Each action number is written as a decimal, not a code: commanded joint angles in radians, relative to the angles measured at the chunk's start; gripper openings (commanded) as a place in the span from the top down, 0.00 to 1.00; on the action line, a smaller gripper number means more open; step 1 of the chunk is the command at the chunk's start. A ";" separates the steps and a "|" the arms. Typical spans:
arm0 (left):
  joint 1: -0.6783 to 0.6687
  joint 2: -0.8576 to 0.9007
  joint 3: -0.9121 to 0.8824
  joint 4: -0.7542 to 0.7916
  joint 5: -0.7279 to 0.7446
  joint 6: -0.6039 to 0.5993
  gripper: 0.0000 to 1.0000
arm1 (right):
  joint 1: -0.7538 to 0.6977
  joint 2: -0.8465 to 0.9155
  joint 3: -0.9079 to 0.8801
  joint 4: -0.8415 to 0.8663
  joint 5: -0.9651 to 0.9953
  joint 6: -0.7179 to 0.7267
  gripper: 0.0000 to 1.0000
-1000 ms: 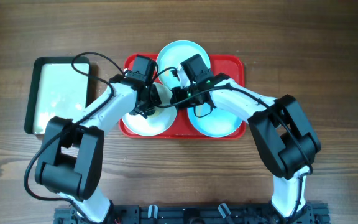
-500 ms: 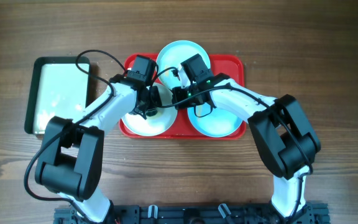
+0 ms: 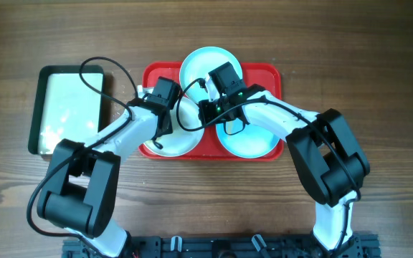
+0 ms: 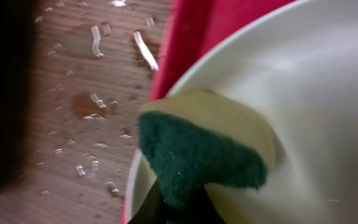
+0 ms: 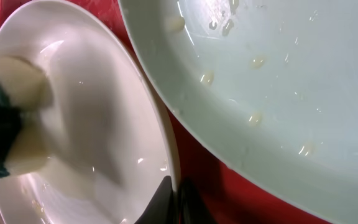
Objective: Clean dirty plates on tray and stack at the side
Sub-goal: 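Scrub the white plate with the sponge in the left gripper, then lift the white plate with the right gripper and place it right of the tray, then grip the upper light-blue plate rim with the right gripper, then scrub the upper light-blue plate with the sponge in the left gripper, then lift the light-blue plate with the right gripper and stack it on the white plate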
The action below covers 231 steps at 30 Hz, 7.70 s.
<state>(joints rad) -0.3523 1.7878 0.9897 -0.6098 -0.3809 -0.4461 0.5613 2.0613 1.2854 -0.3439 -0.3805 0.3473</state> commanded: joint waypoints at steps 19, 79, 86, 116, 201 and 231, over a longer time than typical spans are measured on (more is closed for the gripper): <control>0.079 -0.101 -0.038 0.102 0.440 -0.084 0.96 | 0.004 0.007 0.011 0.005 -0.039 -0.009 0.96; 0.467 -0.679 -0.049 -0.211 0.288 -0.090 0.96 | 0.403 -0.346 0.164 0.322 1.437 -0.924 0.96; 0.467 -0.679 -0.050 -0.210 0.287 -0.090 0.96 | -0.075 -0.363 0.163 -0.210 0.447 -0.306 0.95; 0.466 -0.563 -0.051 -0.131 0.431 -0.085 0.96 | -0.617 -0.203 0.162 -0.158 -0.024 -0.154 0.36; 0.115 0.080 -0.059 0.415 0.438 -0.055 0.96 | -0.018 0.112 0.192 -0.089 0.149 -0.085 0.96; 0.601 -0.579 -0.059 -0.105 0.232 -0.187 0.96 | 0.378 -0.382 0.194 0.385 1.277 -1.666 0.96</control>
<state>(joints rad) 0.2424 1.1892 0.9348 -0.7158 -0.1619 -0.6418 0.8913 1.6897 1.4746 -0.0360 0.6891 -0.8665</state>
